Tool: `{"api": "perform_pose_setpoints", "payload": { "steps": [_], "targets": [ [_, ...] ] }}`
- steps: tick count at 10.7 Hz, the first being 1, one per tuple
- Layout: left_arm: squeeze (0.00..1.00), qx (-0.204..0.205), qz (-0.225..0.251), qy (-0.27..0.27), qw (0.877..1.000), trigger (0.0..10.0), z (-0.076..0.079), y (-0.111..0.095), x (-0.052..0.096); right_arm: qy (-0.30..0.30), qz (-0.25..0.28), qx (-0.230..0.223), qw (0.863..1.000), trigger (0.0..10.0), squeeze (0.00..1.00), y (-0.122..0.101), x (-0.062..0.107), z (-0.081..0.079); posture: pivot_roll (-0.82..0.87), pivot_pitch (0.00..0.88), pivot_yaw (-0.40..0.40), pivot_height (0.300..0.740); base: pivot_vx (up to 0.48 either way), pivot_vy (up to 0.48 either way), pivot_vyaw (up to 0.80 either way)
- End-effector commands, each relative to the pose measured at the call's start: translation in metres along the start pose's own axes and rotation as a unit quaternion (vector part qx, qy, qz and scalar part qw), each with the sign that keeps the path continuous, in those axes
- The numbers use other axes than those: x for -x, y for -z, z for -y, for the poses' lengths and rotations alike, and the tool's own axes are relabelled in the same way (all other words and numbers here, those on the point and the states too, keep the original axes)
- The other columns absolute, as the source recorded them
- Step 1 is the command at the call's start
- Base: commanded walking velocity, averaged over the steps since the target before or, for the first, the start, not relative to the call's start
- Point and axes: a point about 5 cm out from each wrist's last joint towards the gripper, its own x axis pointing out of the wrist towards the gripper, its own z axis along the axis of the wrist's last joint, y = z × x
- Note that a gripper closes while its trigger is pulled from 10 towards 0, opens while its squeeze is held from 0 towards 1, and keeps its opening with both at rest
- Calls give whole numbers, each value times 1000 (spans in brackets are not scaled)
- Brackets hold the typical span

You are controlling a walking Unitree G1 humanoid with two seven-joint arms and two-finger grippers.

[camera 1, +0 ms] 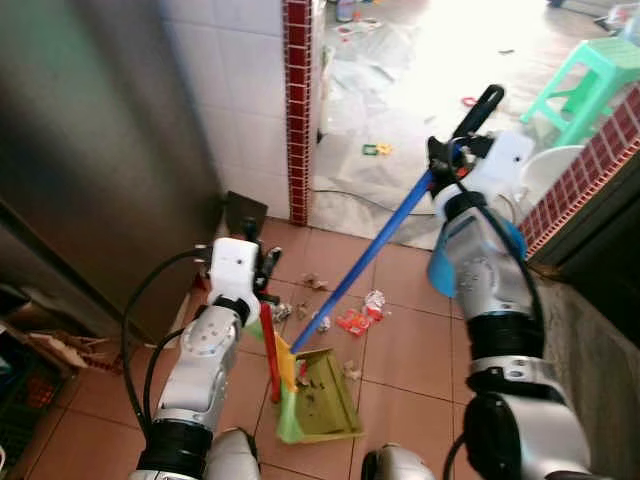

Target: Sweep floor

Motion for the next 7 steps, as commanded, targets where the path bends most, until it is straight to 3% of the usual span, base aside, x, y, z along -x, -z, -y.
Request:
{"api": "perform_pose_setpoints", "payload": {
  "steps": [1, 3, 4, 7],
  "targets": [
    [0, 5, 18, -12, 1000, 10000, -2, -7, 0, -19, 43, 13, 999, 10000, 0, -19, -4, -5, -63, 83, -12, 740, 0, 0, 0],
    [0, -18, 101, -70, 992, 10000, -21, -42, 0, -34, 67, 75, 994, 10000, 0, -31, -6, -2, -62, 85, -12, 740, 0, 0, 0],
    [0, -6, 140, -82, 987, 10000, -27, -61, 1, -28, 78, 102, 991, 10000, 0, -35, -6, 4, -62, 85, -12, 740, 0, 0, 0],
    [0, -12, 183, -92, 979, 10000, -27, -85, 5, -6, 109, 133, 985, 10000, 0, -47, -6, 13, -55, 86, -10, 740, 0, 0, 0]
  ]
}}
